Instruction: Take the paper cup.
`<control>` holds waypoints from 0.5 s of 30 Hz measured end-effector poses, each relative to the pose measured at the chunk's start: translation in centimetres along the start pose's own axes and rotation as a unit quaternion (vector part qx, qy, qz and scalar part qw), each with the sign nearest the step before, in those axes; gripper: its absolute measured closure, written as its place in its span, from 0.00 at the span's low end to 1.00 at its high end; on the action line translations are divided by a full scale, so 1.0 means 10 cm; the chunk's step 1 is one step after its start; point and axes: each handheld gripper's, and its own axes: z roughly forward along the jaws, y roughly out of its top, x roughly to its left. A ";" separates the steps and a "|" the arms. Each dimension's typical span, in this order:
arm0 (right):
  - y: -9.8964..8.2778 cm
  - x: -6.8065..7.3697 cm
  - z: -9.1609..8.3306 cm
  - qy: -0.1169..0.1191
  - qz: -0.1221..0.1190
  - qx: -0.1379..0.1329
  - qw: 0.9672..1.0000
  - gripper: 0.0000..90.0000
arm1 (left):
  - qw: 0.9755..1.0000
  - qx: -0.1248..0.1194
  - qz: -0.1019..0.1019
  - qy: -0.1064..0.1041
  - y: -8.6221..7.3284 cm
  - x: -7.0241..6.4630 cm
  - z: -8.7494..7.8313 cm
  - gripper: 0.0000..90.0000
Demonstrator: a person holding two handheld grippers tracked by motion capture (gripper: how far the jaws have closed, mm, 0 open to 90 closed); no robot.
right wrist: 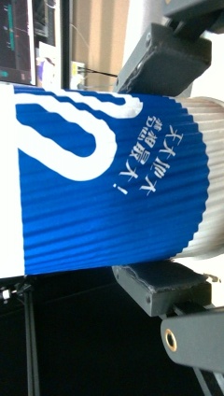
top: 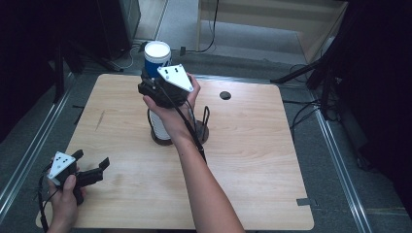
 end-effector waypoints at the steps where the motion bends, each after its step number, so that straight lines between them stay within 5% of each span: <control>1: 0.01 0.01 0.00 -0.002 -0.003 -0.003 1.000 0.22 | 1.000 0.000 0.001 0.000 0.00 0.00 0.00 0.00; 15: 0.14 0.00 -0.06 -0.004 0.008 -0.019 1.000 0.23 | 1.000 -0.001 -0.003 -0.003 0.00 0.00 0.00 0.00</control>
